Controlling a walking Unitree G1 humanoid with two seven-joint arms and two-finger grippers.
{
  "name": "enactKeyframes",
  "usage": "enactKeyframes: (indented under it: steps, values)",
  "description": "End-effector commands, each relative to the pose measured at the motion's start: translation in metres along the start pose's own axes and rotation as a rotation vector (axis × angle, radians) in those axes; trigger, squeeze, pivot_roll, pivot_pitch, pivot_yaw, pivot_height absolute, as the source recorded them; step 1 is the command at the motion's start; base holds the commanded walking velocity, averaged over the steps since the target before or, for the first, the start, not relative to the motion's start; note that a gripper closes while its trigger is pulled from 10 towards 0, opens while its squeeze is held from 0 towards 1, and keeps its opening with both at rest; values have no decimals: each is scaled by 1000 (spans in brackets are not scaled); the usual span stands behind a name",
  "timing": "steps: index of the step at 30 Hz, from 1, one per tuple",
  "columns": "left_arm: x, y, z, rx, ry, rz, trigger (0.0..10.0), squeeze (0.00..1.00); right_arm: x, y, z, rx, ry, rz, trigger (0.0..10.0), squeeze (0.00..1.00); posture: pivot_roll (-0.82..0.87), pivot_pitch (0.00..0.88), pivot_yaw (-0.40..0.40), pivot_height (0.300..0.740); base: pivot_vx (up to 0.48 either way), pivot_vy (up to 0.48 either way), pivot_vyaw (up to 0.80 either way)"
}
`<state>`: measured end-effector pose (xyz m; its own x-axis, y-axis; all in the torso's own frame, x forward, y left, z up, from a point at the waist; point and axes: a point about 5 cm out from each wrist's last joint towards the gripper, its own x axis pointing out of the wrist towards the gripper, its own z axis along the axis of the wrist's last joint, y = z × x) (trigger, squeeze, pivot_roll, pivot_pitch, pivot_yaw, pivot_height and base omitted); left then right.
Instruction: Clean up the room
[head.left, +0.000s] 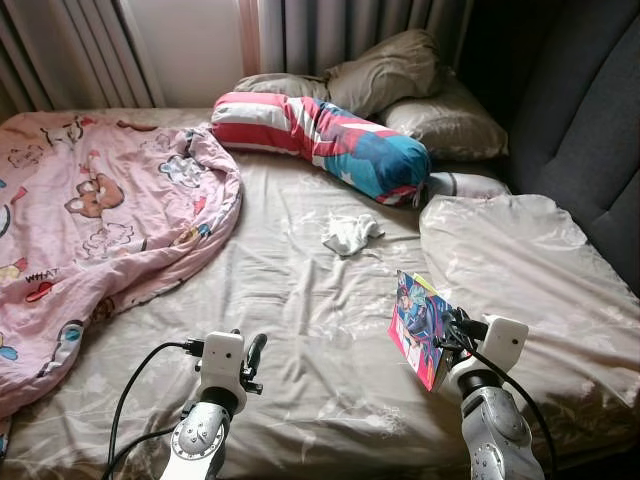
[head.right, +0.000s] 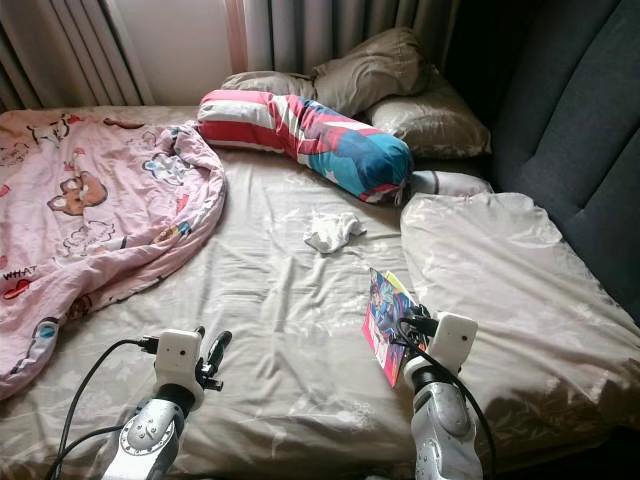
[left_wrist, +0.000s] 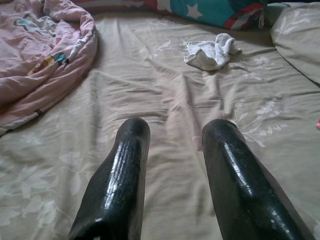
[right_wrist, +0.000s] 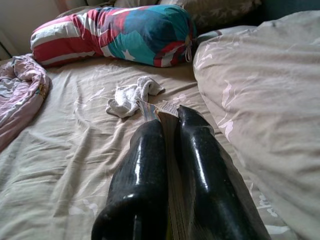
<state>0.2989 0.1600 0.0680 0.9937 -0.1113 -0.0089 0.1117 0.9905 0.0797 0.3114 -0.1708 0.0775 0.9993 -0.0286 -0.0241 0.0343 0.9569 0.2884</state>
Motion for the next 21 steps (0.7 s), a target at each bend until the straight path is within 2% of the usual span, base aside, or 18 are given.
enactKeyframes:
  steps: [1, 21]
  values:
    - [-1, -1, -1, 3, 9, -9, 10000, 0, 0, -1, 4, 0, -28, 3, 10000, 0, -57, 171, -45, 643, 300, 0, 0]
    - [-1, -1, -1, 0, 7, -14, 10000, 0, -1, -1, 4, 1, -28, 2, 10000, 0, -58, 172, -43, 643, 335, 0, 0]
